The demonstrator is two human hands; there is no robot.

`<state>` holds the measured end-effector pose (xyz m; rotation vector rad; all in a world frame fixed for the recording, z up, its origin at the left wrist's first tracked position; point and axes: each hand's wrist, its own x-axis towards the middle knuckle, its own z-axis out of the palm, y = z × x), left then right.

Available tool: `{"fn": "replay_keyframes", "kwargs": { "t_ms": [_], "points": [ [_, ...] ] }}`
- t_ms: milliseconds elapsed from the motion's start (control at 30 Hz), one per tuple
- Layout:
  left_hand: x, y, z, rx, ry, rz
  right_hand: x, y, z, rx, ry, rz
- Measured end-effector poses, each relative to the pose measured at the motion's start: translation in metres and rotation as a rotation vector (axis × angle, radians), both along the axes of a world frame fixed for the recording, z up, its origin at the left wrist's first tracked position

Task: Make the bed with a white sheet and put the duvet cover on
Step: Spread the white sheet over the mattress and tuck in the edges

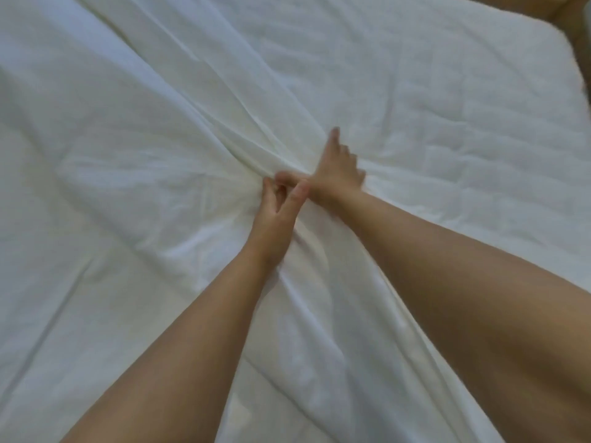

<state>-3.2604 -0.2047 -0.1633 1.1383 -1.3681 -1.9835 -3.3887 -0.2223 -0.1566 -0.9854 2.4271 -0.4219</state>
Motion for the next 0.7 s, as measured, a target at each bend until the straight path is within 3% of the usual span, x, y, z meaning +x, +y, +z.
{"fn": "replay_keyframes", "kwargs": {
  "t_ms": [100,200,367,567,633,700],
  "points": [
    [-0.009,-0.006,-0.001,0.04,0.042,0.049,0.014,-0.025,-0.005,-0.064,-0.128,0.128],
    [-0.026,-0.017,0.007,0.042,-0.021,0.002,-0.007,-0.026,0.005,-0.154,0.0,0.203],
    [-0.127,-0.02,0.034,-0.306,-0.23,-0.217,-0.174,0.012,0.062,-0.246,0.216,-0.192],
    [-0.29,0.044,0.033,-0.952,-0.401,-0.58,-0.37,0.163,0.095,-0.146,0.387,-0.886],
    [-0.337,0.07,0.011,-0.966,-0.493,-0.699,-0.391,0.187,0.072,-0.129,0.451,-0.865],
    [-0.364,0.087,-0.024,-1.044,-0.651,-0.73,-0.391,0.191,0.026,-0.07,0.433,-0.629]
  ]
}}
